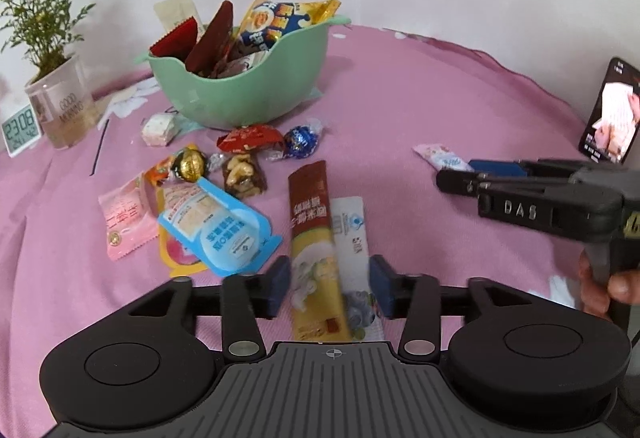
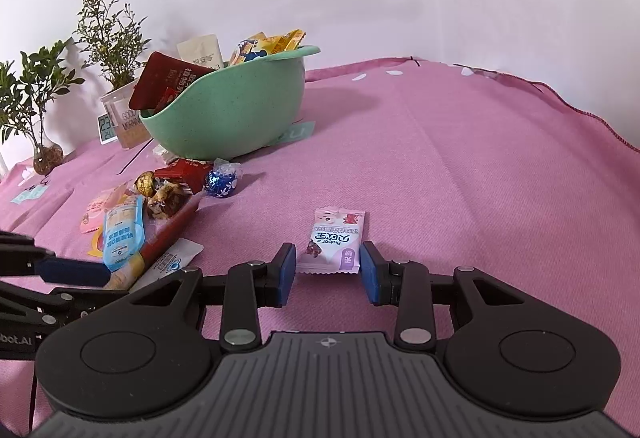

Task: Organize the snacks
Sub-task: 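Grasp the brown-and-cream drink stick packet with left gripper, then close right gripper on pink-white candy packet while left gripper lifts drink stick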

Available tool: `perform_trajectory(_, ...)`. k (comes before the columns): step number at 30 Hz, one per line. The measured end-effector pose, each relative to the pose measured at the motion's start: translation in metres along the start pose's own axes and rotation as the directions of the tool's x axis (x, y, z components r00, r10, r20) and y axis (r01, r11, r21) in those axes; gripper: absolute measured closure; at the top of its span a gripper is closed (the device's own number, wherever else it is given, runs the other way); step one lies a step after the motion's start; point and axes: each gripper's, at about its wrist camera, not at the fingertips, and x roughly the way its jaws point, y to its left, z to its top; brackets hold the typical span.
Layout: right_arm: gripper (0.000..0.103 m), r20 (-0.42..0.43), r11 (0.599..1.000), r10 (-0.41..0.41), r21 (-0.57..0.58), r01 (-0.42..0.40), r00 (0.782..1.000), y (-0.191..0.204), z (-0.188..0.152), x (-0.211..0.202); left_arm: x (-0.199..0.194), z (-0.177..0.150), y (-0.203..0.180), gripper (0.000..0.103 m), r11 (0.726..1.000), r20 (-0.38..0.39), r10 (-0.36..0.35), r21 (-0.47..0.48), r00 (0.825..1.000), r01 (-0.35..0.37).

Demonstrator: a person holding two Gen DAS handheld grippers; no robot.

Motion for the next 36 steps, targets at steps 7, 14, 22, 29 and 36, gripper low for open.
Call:
perform_trajectory(7, 0.061, -0.005, 1.000, -0.006, -0.016, 0.006, 1.000, 0.002, 0.001, 0.002, 0.015, 0.009, -0.001, 0.000, 1.000, -0.030, -0.005, -0.026, 1.000, 0.005)
perform_trajectory(14, 0.057, -0.008, 0.999, -0.005, -0.035, 0.004, 1.000, 0.004, 0.001, 0.003, 0.017, 0.010, 0.018, 0.000, 0.993, -0.039, -0.025, -0.118, 0.999, 0.020)
perform_trajectory(22, 0.056, -0.010, 0.999, -0.008, -0.047, 0.007, 1.000, 0.005, 0.001, 0.004, 0.018, 0.009, 0.024, 0.000, 0.995, -0.034, 0.012, -0.101, 0.999, -0.015)
perform_trajectory(29, 0.054, -0.014, 0.998, -0.013, -0.059, 0.012, 1.000, 0.007, 0.001, 0.005, 0.031, 0.018, 0.020, 0.000, 0.993, -0.025, -0.029, -0.118, 0.999, 0.026)
perform_trajectory(36, 0.063, -0.009, 0.997, -0.033, -0.063, 0.033, 0.999, 0.008, 0.001, 0.005, 0.028, 0.016, 0.022, 0.020, 0.990, 0.000, -0.049, -0.134, 0.999, 0.049)
